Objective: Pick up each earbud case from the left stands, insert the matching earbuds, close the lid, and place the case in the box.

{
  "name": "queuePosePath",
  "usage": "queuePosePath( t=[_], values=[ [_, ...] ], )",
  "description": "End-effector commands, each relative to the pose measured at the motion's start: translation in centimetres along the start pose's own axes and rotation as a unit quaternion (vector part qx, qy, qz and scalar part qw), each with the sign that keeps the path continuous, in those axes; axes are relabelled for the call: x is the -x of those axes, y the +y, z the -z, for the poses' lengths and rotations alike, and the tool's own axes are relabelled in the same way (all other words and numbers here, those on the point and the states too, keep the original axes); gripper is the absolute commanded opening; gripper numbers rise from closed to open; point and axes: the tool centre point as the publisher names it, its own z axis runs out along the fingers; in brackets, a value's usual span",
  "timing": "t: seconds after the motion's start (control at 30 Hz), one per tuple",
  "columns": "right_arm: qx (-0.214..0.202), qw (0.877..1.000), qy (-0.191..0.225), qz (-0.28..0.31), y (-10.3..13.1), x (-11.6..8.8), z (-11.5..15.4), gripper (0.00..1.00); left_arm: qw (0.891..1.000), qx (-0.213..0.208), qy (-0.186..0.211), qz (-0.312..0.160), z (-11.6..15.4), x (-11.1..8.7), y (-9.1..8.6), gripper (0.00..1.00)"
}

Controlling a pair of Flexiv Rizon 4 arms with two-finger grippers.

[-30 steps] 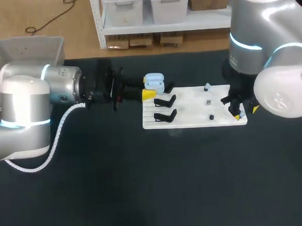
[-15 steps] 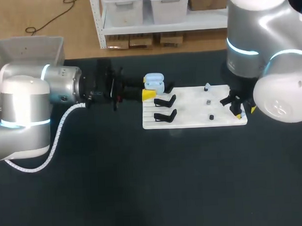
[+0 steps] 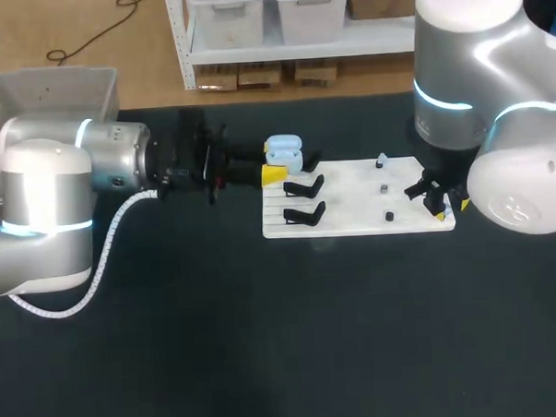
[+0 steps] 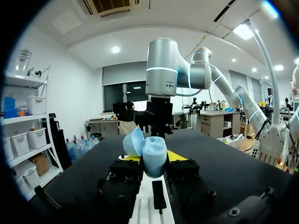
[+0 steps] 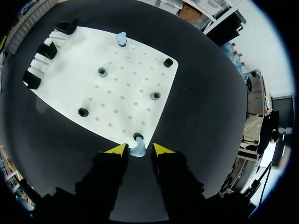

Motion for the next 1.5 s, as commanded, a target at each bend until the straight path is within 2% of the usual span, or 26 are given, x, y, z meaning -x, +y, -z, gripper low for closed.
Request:
queuePosePath(
  t=[0.03, 0.57, 0.7, 0.73, 0.93, 1.07, 1.23, 1.5],
  values=[
    [-0.002, 1.000, -0.005, 0.000, 0.1, -0.1, -0.2, 0.28, 1.000, 0.001, -0.001, -0.001, 0.1, 0.0, -0.1, 0.00],
    [-0.005, 1.000, -0.004, 0.000, 0.0, 0.0, -0.6, 0.21, 1.000, 0.001, -0.001, -0.001, 0.1, 0.0, -0.1, 0.00],
    [-0.006, 1.000, -0.003, 0.000, -0.1, 0.0, -0.6, 0.07, 1.000, 0.001, -0.001, -0.001, 0.1, 0.0, -0.1, 0.00],
    [-0.006, 1.000, -0.003, 0.000, -0.1, 0.1, -0.7, 0.00, 1.000, 0.001, -0.001, -0.001, 0.1, 0.0, -0.1, 0.00],
    [-0.010, 1.000, -0.002, 0.002, 0.0, -0.3, -0.1, 0.00, 1.000, 0.001, -0.001, -0.001, 0.1, 0.0, -0.1, 0.00],
    [-0.016, 1.000, -0.001, -0.003, 0.3, -0.5, 1.8, 0.00, 1.000, 0.001, -0.001, -0.001, 0.1, 0.0, -0.1, 0.00],
    [-0.001, 1.000, 0.007, -0.030, 0.9, -0.6, 5.7, 0.00, 1.000, 0.001, -0.001, -0.001, 0.1, 0.0, -0.1, 0.00],
    [0.017, 0.998, 0.041, -0.042, 3.8, 0.8, 11.6, 0.00, 1.000, 0.001, -0.001, -0.001, 0.1, 0.0, -0.1, 0.00]
  ],
)
